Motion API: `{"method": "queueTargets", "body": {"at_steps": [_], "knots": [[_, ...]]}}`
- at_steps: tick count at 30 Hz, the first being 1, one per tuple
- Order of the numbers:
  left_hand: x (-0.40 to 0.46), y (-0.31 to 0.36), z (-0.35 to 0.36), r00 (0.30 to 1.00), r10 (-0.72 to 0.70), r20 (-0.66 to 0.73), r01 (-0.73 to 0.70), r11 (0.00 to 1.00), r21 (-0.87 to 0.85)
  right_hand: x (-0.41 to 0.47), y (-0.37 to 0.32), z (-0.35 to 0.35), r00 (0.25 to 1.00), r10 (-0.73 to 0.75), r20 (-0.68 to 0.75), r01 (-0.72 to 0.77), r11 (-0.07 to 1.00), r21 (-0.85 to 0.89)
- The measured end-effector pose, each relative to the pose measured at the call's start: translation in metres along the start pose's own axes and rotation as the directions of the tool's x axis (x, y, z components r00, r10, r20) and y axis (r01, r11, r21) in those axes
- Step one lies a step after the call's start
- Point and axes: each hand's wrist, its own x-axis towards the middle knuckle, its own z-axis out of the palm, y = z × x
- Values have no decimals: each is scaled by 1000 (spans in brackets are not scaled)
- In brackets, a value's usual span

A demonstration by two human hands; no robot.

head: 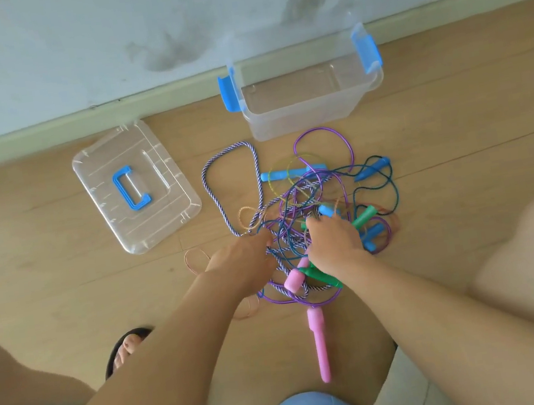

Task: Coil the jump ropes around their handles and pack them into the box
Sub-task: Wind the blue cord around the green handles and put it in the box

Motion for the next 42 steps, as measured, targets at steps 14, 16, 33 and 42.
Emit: {"method": "queueTargets", "body": {"at_steps": [14, 16, 33, 42], "knots": [[-13, -17, 10, 995, -39, -91, 26, 989, -145, 64, -9, -13, 995, -64, 82, 59, 996, 61], [-13, -17, 9, 995, -39, -94, 24, 988, -155, 64, -13, -8, 993, -72, 97, 71, 997, 14], [-40, 23, -41, 969, 15, -246, -62, 981, -184, 8, -23, -88, 988, 143, 61, -118, 435, 893], [-92, 59, -65, 956, 24, -292, -164, 871, -463, -100, -44, -170, 988, -124, -92, 80, -102, 992]]}}
